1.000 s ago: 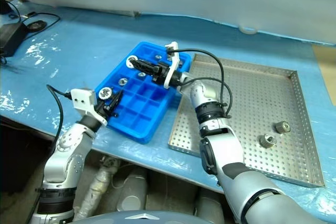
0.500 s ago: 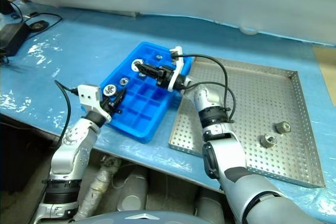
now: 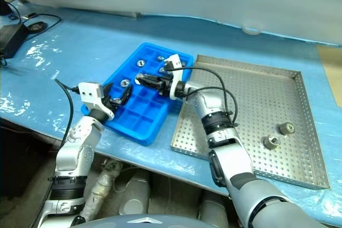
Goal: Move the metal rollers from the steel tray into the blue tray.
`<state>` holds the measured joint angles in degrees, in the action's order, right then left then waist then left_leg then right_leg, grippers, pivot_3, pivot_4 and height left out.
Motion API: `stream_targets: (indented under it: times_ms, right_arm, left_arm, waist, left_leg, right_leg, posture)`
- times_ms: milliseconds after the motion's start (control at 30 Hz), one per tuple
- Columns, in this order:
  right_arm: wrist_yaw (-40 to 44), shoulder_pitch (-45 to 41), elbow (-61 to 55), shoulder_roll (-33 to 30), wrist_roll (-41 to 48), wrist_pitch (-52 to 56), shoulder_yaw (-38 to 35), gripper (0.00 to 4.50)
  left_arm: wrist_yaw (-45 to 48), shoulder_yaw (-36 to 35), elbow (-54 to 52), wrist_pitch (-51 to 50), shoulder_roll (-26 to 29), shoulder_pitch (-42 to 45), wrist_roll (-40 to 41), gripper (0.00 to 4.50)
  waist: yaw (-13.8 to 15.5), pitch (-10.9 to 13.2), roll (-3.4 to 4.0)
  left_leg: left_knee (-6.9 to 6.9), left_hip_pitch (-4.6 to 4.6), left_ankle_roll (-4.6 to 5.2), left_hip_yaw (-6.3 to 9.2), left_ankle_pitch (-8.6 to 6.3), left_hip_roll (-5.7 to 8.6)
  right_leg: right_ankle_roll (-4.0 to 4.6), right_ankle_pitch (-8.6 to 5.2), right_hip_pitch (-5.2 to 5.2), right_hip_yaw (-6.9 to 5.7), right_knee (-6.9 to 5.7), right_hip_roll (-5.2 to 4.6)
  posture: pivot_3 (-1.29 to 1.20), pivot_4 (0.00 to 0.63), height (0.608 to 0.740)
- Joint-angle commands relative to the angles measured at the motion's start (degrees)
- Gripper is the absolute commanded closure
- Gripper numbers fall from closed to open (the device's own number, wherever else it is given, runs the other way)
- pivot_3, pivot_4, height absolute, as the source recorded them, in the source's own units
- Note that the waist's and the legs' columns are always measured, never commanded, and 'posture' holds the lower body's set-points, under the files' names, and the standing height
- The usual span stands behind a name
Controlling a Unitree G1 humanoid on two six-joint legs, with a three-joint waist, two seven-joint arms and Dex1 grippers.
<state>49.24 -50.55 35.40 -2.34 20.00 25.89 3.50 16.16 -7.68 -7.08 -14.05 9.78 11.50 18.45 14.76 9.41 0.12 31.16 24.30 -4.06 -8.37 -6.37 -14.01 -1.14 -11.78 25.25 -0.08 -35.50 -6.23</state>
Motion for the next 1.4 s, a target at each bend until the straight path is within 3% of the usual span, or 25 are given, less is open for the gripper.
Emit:
stream_targets:
  times_ms: [33, 300, 567, 733, 900, 1200, 1400]
  right_arm:
    - [-3.5, -1.3, 2.6, 1.0, -4.4, -5.6, 1.6, 3.34]
    - [-4.6, -2.2, 7.6, 0.2, -8.7, -10.2, 2.6, 3.34]
    - [-3.0, -0.3, 5.6, -1.0, -10.2, -10.7, 3.2, 0.59]
    - [-5.0, 0.5, 2.9, -2.6, -8.8, -10.7, 0.4, 0.59]
    - [-8.3, 5.9, -6.8, -7.6, -7.8, -7.9, -3.3, 0.59]
    - [-16.9, 20.4, -28.8, -17.3, -5.5, 1.9, -12.9, 0.59]
    - [-22.7, 26.6, -35.0, -22.3, -5.1, 6.9, -19.3, 0.59]
  left_arm:
    - [1.6, -0.5, -2.6, 1.9, 0.1, 0.3, 1.7, 0.19]
    - [3.0, 0.5, -3.4, 2.1, 0.4, -0.4, 1.7, 0.19]
    - [4.5, 1.8, -1.6, 2.4, 0.5, 1.3, 1.3, 0.15]
    - [7.4, 3.4, 1.3, 3.4, 0.3, 4.6, 1.4, 0.15]
    - [14.5, 6.5, 8.7, 5.4, -1.8, 11.2, 3.0, 0.15]
    - [26.7, 10.6, 27.2, 11.1, -6.6, 23.7, 2.2, 0.15]
    - [31.0, 10.7, 35.1, 14.3, -8.6, 28.3, 1.4, 0.15]
  waist:
    - [0.0, 0.0, 0.00]
    - [0.0, 0.0, 0.00]
    - [0.0, 0.0, 0.00]
    - [-0.2, 0.0, 0.00]
    - [-1.8, 0.0, -0.01]
    - [-9.2, 0.0, -0.04]
    - [-12.8, 0.0, -0.02]
  left_leg:
    - [0.00, 0.03, 0.00, 0.00, 0.00, 0.00]
    - [0.02, 0.04, 0.11, 0.00, -0.07, 0.00]
    - [0.03, -0.01, 0.12, 0.00, -0.07, 0.00]
    - [0.10, -0.06, 0.11, 0.00, -0.07, 0.01]
    - [0.21, -0.04, 0.00, -0.03, 0.00, 0.06]
    - [0.32, -0.16, 0.05, -0.16, 0.05, 0.14]
    - [0.34, -0.33, 0.21, -0.34, -0.03, 0.15]
  right_leg:
    - [0.00, 0.00, 0.02, 0.00, 0.00, 0.00]
    - [0.00, 0.00, 0.01, 0.00, 0.00, -0.01]
    - [0.00, 0.00, -0.04, 0.00, -0.01, -0.01]
    - [0.00, 0.00, -0.14, 0.02, -0.04, -0.02]
    - [-0.05, 0.04, -0.22, 0.07, -0.05, -0.05]
    - [-0.21, 0.14, -0.21, 0.33, 0.01, -0.01]
    - [-0.20, 0.14, -0.24, 0.53, 0.08, 0.01]
  posture:
    - [0.40, 0.150, 0.740]
    - [0.40, 0.150, 0.740]
    - [0.34, 0.150, 0.740]
    - [0.28, 0.150, 0.740]
    - [0.05, 0.150, 0.740]
    - [-0.23, 0.150, 0.740]
    - [-0.31, 0.150, 0.740]
